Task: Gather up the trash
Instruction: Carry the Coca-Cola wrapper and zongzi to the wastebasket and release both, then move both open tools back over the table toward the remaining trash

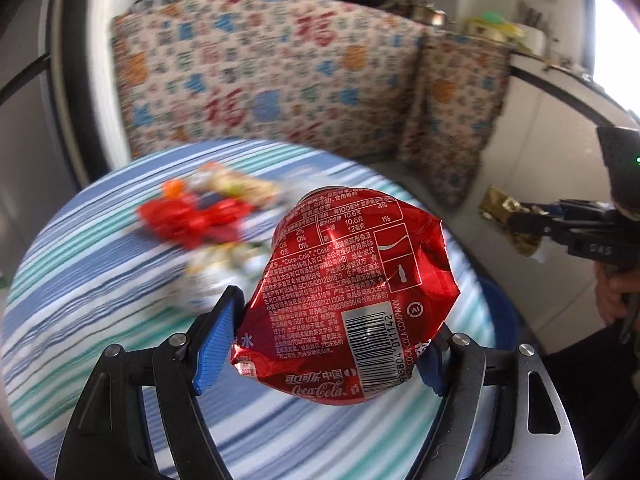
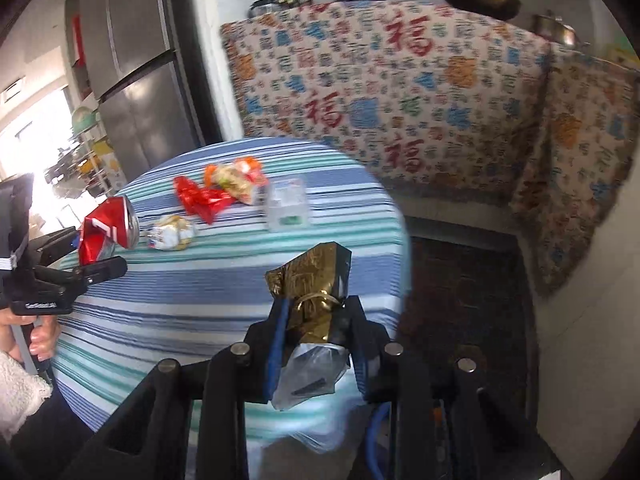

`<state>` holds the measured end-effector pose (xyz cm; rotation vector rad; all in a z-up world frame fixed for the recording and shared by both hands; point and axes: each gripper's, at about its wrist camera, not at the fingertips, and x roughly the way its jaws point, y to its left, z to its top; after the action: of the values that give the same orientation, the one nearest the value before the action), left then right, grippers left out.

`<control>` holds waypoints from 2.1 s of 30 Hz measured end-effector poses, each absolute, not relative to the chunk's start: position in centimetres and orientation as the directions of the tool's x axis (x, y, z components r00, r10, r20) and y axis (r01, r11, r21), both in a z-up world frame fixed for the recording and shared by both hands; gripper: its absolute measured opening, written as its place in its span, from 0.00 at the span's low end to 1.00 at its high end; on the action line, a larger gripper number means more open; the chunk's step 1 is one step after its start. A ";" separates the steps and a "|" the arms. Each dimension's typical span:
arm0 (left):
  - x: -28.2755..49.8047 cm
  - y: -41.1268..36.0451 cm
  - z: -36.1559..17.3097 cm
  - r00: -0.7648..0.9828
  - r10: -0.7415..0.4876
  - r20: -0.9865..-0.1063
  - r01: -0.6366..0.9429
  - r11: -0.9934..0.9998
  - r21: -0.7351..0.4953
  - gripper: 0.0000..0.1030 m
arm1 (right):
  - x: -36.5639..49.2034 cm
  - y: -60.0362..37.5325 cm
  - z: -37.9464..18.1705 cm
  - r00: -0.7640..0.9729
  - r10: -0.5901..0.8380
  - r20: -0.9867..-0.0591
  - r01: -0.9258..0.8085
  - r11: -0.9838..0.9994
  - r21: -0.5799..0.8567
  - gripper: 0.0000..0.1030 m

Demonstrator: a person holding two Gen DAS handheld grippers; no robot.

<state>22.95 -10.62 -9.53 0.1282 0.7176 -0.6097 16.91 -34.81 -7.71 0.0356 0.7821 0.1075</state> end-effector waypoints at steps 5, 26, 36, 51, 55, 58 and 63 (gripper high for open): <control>19.4 -19.9 -8.4 0.496 -0.598 -0.630 0.696 0.708 -0.123 0.76 | 11.6 -41.9 -9.9 0.675 -0.038 -0.737 0.085 0.996 0.026 0.28; 16.7 -37.9 -17.3 0.305 -0.613 -0.729 0.789 0.591 -0.168 0.76 | 5.6 -54.7 -17.7 0.606 -0.045 -0.794 0.289 0.942 0.168 0.29; 17.2 -40.1 -20.1 0.284 -0.601 -0.747 0.791 0.588 -0.171 0.78 | 7.6 -56.1 -19.5 0.594 0.009 -0.805 0.315 0.918 0.242 0.32; 18.3 -40.0 -19.2 0.281 -0.636 -0.719 0.778 0.589 -0.217 0.92 | 7.2 -57.2 -16.7 0.651 -0.110 -0.751 0.370 0.910 0.187 0.46; 17.4 -35.9 -15.2 0.296 -0.655 -0.696 0.769 0.596 -0.234 0.92 | 7.8 -55.2 -14.8 0.681 -0.167 -0.713 0.339 0.935 0.105 0.49; 17.1 -32.4 -13.0 0.332 -0.639 -0.694 0.766 0.612 -0.197 0.95 | 8.7 -52.4 -13.5 0.711 -0.195 -0.675 0.293 0.955 0.033 0.49; 18.1 -23.6 -12.0 0.426 -0.545 -0.722 0.713 0.694 -0.103 0.97 | 11.4 -46.1 -12.0 0.763 -0.154 -0.628 0.181 0.983 -0.022 0.57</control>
<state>18.07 -23.64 -12.04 0.2324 0.8090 -0.7948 11.36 -46.06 -12.04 0.0406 0.6795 -0.1820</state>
